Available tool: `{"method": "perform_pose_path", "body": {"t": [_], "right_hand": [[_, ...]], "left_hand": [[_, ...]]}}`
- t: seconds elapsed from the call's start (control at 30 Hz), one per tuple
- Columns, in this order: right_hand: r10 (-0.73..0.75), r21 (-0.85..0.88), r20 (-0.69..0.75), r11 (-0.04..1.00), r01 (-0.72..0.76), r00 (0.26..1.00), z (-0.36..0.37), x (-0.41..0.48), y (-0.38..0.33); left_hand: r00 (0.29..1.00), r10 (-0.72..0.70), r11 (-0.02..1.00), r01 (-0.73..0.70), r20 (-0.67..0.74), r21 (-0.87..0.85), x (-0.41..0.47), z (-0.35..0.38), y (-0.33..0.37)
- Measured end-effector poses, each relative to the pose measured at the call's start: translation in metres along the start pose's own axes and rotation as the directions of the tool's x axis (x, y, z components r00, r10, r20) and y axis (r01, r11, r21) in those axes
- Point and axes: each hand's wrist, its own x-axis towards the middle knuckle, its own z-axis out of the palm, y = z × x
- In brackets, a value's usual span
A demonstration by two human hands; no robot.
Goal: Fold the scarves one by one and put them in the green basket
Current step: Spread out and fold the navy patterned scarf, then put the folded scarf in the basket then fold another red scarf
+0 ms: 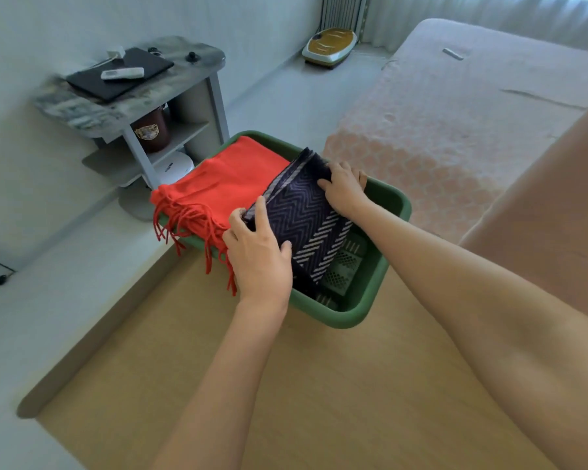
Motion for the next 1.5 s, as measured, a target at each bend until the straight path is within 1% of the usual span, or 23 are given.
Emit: {"method": "perform_pose_path", "body": {"t": [0.13, 0.23, 0.3, 0.37, 0.4, 0.43, 0.47, 0.53, 0.63, 0.7, 0.8, 0.9, 1.03, 1.1, 1.13, 1.17, 1.2, 1.23, 1.27, 1.3, 1.37, 1.43, 1.5], "right_hand": [[-0.004, 0.071, -0.031, 0.997, 0.006, 1.0, -0.01, 0.002, 0.001], [-0.073, 0.159, -0.022, 0.984, 0.076, 0.997, -0.029, -0.003, 0.002], [-0.097, 0.176, 0.004, 0.98, 0.095, 0.995, -0.047, -0.004, 0.004], [-0.114, 0.076, 0.064, 0.991, 0.109, 0.991, -0.065, 0.001, 0.007], [-0.109, -0.019, 0.118, 0.994, 0.112, 0.987, -0.072, 0.004, 0.009], [-0.094, -0.129, 0.173, 0.985, 0.118, 0.98, -0.076, 0.005, 0.01], [-0.08, -0.231, 0.217, 0.964, 0.131, 0.973, -0.077, 0.005, 0.011], [-0.063, -0.364, 0.282, 0.916, 0.168, 0.957, -0.07, -0.001, 0.016], [-0.097, -0.424, 0.287, 0.879, 0.217, 0.953, -0.046, -0.016, 0.03], [-0.164, -0.39, 0.212, 0.89, 0.237, 0.963, -0.035, -0.024, 0.035], [-0.237, -0.363, 0.085, 0.897, 0.251, 0.968, -0.024, -0.023, 0.035], [-0.275, -0.399, 0.111, 0.868, 0.296, 0.955, -0.01, -0.023, 0.039], [-0.238, -0.412, 0.153, 0.867, 0.281, 0.959, 0.005, -0.027, 0.043], [-0.286, -0.458, 0.121, 0.834, 0.309, 0.95, 0.002, -0.028, 0.041], [-0.347, -0.481, 0.097, 0.804, 0.349, 0.933, -0.004, -0.029, 0.039], [-0.398, -0.483, 0.099, 0.782, 0.394, 0.912, -0.01, -0.032, 0.037], [-0.402, -0.453, 0.141, 0.786, 0.42, 0.905, -0.017, -0.034, 0.036], [-0.346, -0.413, 0.232, 0.811, 0.414, 0.909, -0.023, -0.039, 0.034], [-0.25, -0.401, 0.343, 0.833, 0.382, 0.906, -0.027, -0.043, 0.033], [-0.156, -0.422, 0.427, 0.837, 0.349, 0.891, -0.027, -0.047, 0.033], [-0.069, -0.458, 0.497, 0.826, 0.329, 0.865, -0.02, -0.051, 0.037], [-0.038, -0.435, 0.534, 0.844, 0.313, 0.845, -0.011, -0.05, 0.039], [0.016, -0.406, 0.565, 0.876, 0.261, 0.825, -0.009, -0.048, 0.039]], "left_hand": [[0.998, 0.034, 0.996, -0.038, -0.056, -0.075, 0.001, -0.002, 0.0], [0.999, 0.026, 0.997, -0.029, -0.047, -0.066, -0.003, -0.006, 0.009], [0.999, 0.032, 0.989, -0.036, -0.03, -0.142, -0.005, -0.012, 0.018], [0.999, 0.024, 0.942, -0.012, 0.031, -0.336, -0.005, -0.017, 0.03], [0.997, 0.029, 0.916, 0.002, 0.07, -0.402, -0.004, -0.018, 0.034], [0.994, 0.044, 0.911, 0.001, 0.099, -0.412, -0.005, -0.019, 0.039], [0.99, 0.061, 0.926, -0.008, 0.13, -0.378, -0.006, -0.017, 0.043], [0.974, 0.068, 0.966, -0.009, 0.218, -0.258, -0.013, -0.008, 0.045], [0.938, 0.015, 0.999, -0.004, 0.347, -0.033, -0.027, 0.012, 0.041], [0.945, 0.008, 0.997, -0.032, 0.327, 0.067, -0.031, 0.022, 0.039], [0.963, 0.034, 0.988, -0.073, 0.266, 0.135, -0.029, 0.028, 0.043], [0.964, 0.022, 0.977, -0.077, 0.265, 0.199, -0.026, 0.034, 0.042], [0.96, 0.017, 0.933, -0.117, 0.281, 0.342, -0.025, 0.035, 0.043], [0.972, 0.098, 0.924, -0.168, 0.213, 0.345, -0.027, 0.03, 0.047], [0.972, 0.17, 0.93, -0.214, 0.164, 0.3, -0.027, 0.029, 0.05], [0.96, 0.24, 0.934, -0.268, 0.142, 0.234, -0.028, 0.032, 0.051], [0.941, 0.29, 0.934, -0.317, 0.173, 0.162, -0.029, 0.036, 0.052], [0.919, 0.304, 0.935, -0.338, 0.251, 0.107, -0.03, 0.04, 0.053], [0.893, 0.267, 0.941, -0.322, 0.361, 0.1, -0.031, 0.045, 0.053], [0.859, 0.191, 0.945, -0.292, 0.475, 0.148, -0.03, 0.05, 0.052], [0.776, 0.013, 0.924, -0.25, 0.63, 0.289, -0.025, 0.056, 0.05], [0.71, -0.082, 0.898, -0.251, 0.699, 0.36, -0.017, 0.058, 0.052], [0.657, -0.131, 0.875, -0.275, 0.743, 0.398, -0.009, 0.056, 0.056]]}}
